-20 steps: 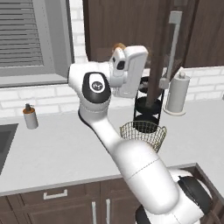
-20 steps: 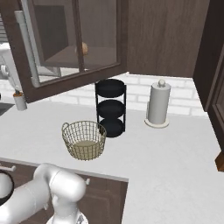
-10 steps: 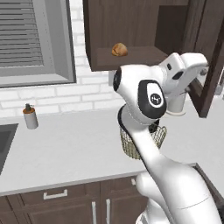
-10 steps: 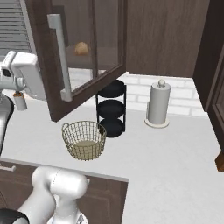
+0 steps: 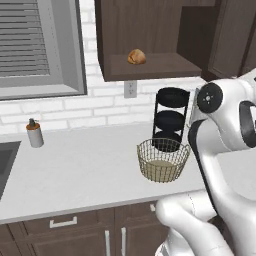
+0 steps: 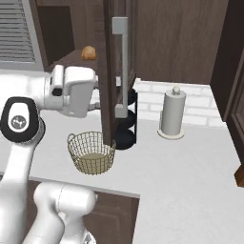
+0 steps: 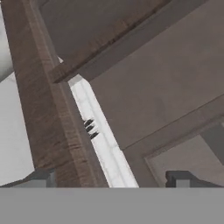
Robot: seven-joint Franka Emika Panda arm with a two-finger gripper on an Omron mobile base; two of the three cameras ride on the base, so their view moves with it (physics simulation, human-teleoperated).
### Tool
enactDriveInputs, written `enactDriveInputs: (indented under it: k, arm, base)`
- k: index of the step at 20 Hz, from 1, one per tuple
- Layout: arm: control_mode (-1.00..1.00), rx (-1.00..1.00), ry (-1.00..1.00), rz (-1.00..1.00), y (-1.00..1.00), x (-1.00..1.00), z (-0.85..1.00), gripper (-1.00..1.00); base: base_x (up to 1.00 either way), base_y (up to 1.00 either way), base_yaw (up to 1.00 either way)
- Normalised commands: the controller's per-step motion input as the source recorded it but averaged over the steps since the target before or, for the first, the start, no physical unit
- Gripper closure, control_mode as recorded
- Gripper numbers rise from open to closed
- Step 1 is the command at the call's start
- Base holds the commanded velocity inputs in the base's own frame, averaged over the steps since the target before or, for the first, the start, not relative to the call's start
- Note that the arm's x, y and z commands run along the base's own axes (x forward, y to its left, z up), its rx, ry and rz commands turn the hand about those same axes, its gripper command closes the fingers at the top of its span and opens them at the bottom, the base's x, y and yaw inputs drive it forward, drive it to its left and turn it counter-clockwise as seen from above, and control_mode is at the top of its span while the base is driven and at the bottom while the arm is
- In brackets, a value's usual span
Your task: Open the cabinet, pick up the bread from the cabinet and place it in the basket. Then move the basket to the dining counter.
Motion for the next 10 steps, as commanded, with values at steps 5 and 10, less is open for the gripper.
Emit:
enactDriveInputs:
  k: [5, 10]
  arm:
    - [-1.00, -0.02, 0.00, 0.00, -0.12, 0.00, 0.00, -1.00]
    - [-1.00, -0.03, 0.00, -0.02, 0.72, 0.00, 0.01, -1.00]
  base:
    - [0.00, 0.00, 0.00]
    - [0.00, 0.00, 0.00]
